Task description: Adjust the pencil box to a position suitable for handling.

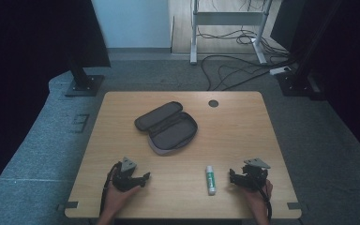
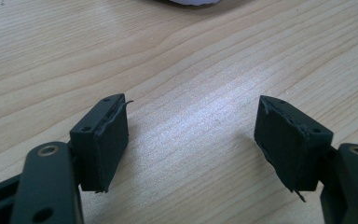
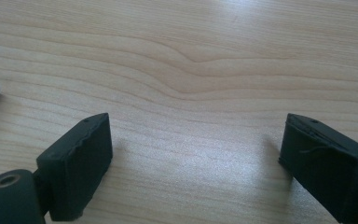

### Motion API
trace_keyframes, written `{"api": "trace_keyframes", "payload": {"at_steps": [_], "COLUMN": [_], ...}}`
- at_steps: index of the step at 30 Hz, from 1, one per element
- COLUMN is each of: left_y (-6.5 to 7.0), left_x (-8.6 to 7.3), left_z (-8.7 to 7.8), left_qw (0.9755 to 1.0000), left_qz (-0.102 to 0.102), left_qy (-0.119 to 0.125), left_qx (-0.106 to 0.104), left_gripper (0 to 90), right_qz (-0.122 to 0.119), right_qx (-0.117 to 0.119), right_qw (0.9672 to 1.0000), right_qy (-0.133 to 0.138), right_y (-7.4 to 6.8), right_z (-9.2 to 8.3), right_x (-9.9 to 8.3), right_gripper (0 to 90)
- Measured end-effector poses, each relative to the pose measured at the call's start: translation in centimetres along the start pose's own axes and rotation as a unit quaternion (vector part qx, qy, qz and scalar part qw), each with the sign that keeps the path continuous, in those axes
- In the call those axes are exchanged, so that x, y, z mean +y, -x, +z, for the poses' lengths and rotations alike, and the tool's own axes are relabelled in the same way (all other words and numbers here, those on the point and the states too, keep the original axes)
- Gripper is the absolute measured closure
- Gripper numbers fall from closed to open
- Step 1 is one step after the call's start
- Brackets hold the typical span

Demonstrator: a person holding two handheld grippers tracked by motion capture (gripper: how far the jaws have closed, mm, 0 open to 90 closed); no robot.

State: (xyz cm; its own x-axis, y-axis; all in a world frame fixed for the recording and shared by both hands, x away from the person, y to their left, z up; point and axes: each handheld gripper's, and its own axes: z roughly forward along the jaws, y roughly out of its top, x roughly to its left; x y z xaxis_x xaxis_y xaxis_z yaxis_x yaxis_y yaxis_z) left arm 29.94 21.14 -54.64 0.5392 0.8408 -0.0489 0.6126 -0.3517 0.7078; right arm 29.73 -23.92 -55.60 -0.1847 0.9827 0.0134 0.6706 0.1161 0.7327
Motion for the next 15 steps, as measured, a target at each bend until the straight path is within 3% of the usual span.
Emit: {"api": "trace_keyframes", "payload": {"at_steps": [9,15], "left_y": [-0.42,-0.99], "left_x": [-0.09,-0.12], "left_z": [-0.15,-0.69], "left_qw": [0.9998,0.9993], "left_qz": [-0.016,-0.037], "left_qy": [0.006,0.01], "left_qx": [-0.007,0.002], "left_gripper": [28.3,29.9], "right_qz": [-0.005,-0.012], "right_qx": [0.003,0.012], "right_qw": [1.0,0.9998], "right_qy": [0.001,0.007], "right_y": [-0.12,-0.46], "right_z": [0.06,0.43], "right_x": [0.09,0.48], "right_gripper": [10.5,14.8]}}
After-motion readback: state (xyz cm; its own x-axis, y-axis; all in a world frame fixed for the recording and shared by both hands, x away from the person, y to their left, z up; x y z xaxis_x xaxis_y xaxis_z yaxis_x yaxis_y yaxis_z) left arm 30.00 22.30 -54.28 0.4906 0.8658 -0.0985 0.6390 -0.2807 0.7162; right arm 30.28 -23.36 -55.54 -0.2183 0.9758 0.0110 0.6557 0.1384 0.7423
